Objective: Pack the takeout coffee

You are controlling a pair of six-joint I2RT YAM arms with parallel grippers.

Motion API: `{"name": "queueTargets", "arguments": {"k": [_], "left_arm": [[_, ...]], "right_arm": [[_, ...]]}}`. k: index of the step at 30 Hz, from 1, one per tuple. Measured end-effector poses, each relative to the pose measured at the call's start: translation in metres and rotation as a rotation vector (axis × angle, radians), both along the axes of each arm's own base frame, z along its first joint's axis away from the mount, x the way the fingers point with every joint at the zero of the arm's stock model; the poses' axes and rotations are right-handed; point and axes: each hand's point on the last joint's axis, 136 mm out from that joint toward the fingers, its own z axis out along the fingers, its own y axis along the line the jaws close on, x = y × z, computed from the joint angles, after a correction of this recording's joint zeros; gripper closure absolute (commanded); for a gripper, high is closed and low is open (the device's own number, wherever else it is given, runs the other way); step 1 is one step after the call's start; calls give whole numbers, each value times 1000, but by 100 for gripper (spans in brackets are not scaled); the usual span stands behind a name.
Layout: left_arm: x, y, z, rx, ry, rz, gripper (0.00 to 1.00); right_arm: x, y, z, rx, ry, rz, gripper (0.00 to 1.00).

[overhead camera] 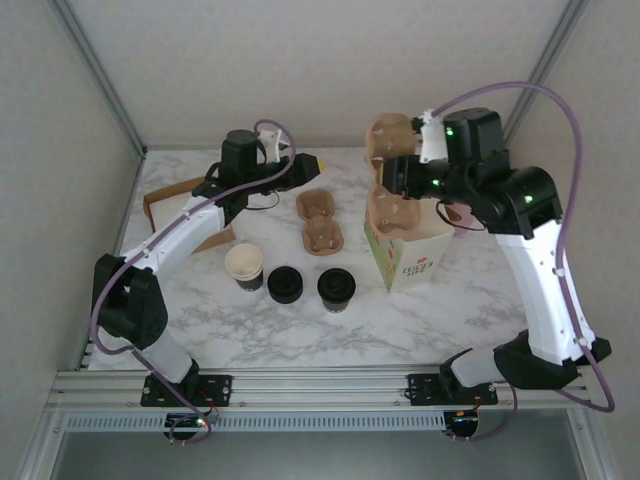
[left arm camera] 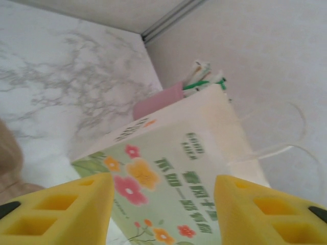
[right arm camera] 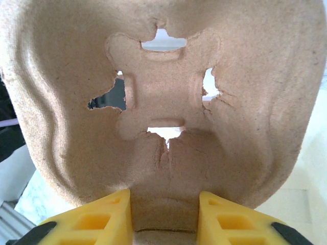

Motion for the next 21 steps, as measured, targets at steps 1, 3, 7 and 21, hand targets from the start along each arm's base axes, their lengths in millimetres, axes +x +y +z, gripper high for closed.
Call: {"name": "queueTargets", "arguments": {"k": [1, 3, 7, 21], "left_arm": [[-5, -7, 8, 1, -18, -14, 41], [-14, -23, 23, -1, -50, -46, 39], [-37, -52, 48, -11, -93, -116, 38], [-61, -110, 82, 11, -166, -235, 41]], "right_arm": [[0, -8, 1, -2, -3, -20, 68], [0, -22, 1, -8, -7, -61, 69], [7, -46, -6, -35, 14, -139, 69], [30, -78, -34, -100, 100, -248, 69]]}}
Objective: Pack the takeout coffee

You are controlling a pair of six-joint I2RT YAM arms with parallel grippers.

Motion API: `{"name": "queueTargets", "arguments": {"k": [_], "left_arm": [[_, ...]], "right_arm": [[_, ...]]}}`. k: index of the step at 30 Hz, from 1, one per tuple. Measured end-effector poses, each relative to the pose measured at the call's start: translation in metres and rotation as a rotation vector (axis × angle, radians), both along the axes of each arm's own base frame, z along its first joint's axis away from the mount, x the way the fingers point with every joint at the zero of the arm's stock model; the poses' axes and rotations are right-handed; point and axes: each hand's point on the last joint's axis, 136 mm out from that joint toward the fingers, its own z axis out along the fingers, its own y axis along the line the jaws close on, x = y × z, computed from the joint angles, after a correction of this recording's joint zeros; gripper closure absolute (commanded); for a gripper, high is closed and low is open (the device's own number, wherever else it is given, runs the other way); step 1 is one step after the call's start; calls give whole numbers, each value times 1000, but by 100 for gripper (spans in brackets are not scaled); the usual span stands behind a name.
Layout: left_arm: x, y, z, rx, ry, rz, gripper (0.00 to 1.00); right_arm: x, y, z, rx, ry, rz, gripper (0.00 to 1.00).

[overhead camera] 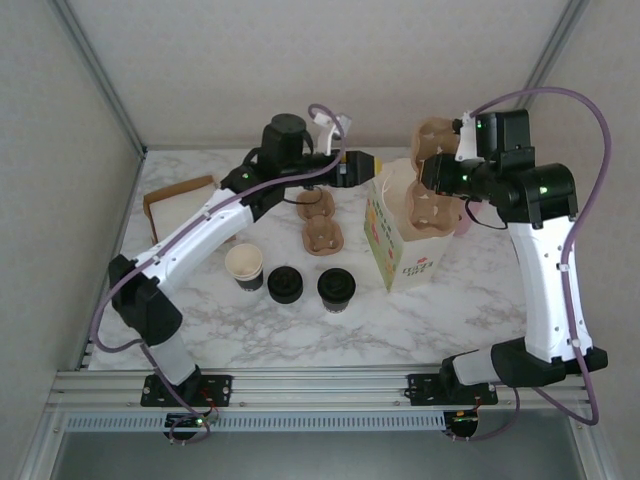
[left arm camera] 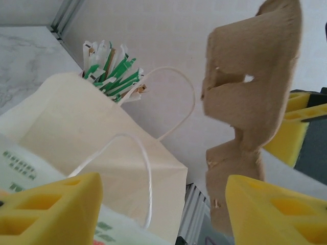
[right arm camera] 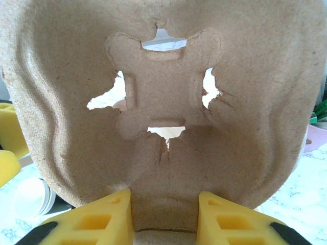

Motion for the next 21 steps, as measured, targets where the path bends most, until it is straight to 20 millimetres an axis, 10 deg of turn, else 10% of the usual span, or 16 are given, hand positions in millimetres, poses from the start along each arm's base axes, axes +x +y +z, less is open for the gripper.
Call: {"name": "queueTargets", "arguments": {"k": [21], "left_arm": [[11, -33, -65, 135, 79, -38, 96]], "right_arm": [[23, -1, -35, -57, 108, 3, 69]]}}
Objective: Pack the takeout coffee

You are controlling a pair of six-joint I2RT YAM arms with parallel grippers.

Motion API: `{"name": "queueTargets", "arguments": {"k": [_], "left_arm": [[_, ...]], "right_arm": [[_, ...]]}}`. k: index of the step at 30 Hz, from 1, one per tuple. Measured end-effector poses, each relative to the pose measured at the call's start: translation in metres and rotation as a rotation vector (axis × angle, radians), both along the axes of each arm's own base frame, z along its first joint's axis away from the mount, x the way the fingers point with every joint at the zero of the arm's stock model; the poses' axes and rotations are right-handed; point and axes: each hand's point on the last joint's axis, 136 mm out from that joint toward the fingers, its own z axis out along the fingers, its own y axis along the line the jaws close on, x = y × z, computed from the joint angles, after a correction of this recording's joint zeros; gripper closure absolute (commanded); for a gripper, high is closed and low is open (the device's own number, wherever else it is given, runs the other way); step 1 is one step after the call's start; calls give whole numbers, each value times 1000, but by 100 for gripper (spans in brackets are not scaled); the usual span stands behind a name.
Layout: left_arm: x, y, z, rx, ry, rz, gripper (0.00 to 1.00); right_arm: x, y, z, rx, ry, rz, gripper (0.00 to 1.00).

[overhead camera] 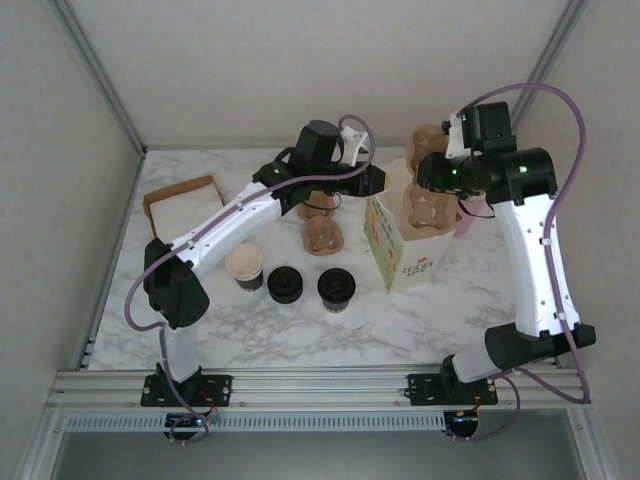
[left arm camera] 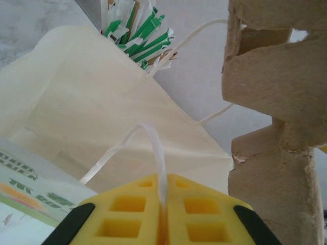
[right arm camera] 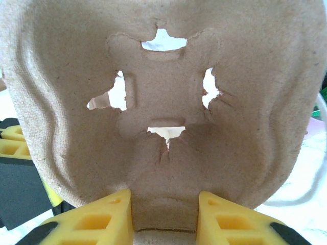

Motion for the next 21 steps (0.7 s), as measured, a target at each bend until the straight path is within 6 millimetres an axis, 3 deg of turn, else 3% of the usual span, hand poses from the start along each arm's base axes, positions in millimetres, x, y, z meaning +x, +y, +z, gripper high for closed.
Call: {"name": "queueTargets", "arguments": {"k": [6, 9, 18, 21], "left_arm": [[-4, 10, -39, -9, 93, 26, 100], [-2, 19, -50, -24, 120, 53, 100], [2, 36, -25, -99, 75, 88, 100], [5, 43, -25, -108, 75, 101, 100]], "right_arm": [[13, 7, -20, -14, 70, 26, 69], [17, 10, -27, -17, 98, 37, 69], [27, 16, -37, -25, 142, 66, 70], [29, 17, -42, -29, 156, 69, 70]]}}
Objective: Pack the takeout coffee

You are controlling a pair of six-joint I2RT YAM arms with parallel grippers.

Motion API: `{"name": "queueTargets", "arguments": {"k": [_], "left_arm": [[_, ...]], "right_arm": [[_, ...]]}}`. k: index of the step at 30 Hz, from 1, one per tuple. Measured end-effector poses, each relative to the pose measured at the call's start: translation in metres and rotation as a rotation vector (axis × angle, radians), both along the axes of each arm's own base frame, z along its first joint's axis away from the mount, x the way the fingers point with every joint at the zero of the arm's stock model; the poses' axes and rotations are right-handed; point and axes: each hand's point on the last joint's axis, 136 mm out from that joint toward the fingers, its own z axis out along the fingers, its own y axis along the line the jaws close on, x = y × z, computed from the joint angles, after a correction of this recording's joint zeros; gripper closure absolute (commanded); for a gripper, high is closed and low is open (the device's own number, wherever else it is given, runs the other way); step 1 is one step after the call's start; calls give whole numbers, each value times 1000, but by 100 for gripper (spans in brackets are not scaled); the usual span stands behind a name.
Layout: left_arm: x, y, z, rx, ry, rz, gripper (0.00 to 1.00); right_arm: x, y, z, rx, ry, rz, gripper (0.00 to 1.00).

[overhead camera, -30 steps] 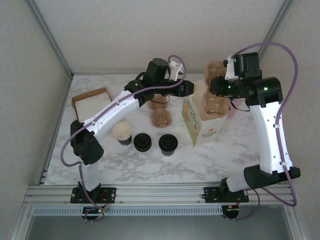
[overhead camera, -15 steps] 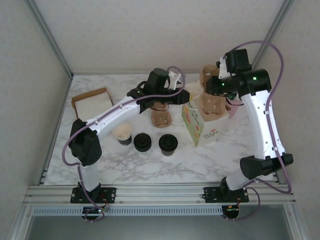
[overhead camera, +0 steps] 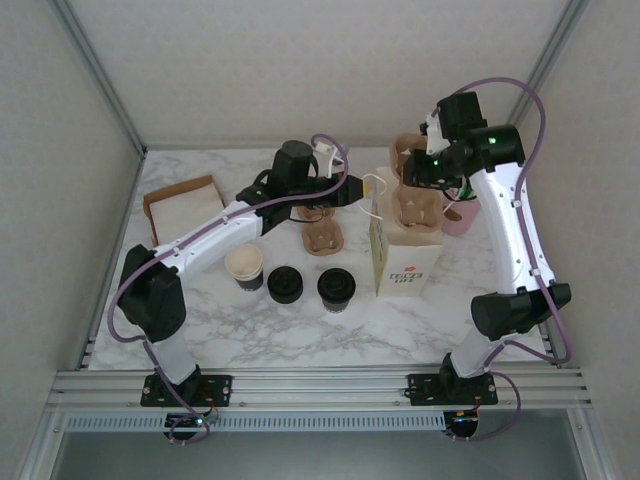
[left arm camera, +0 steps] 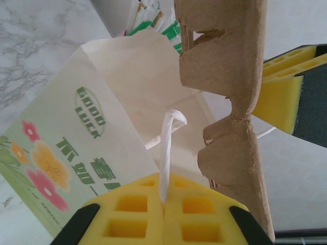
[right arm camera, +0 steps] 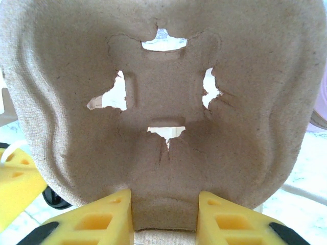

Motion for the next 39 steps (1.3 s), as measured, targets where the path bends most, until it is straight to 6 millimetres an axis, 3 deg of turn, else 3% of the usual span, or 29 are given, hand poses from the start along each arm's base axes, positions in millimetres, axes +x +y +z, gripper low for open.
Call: {"name": "queueTargets", "arguments": {"k": [18, 30, 39], "left_arm": [[4, 8, -26, -26, 86, 39, 100], [1, 11, -15, -52, 72, 46, 100], [0, 11, -20, -46, 79, 46, 100]], "right_arm": [[-9, 7, -19, -24, 70, -11, 70], [-12, 16, -12, -31, 53, -27, 70], [-13, 17, -28, -59, 89, -33, 70]]}}
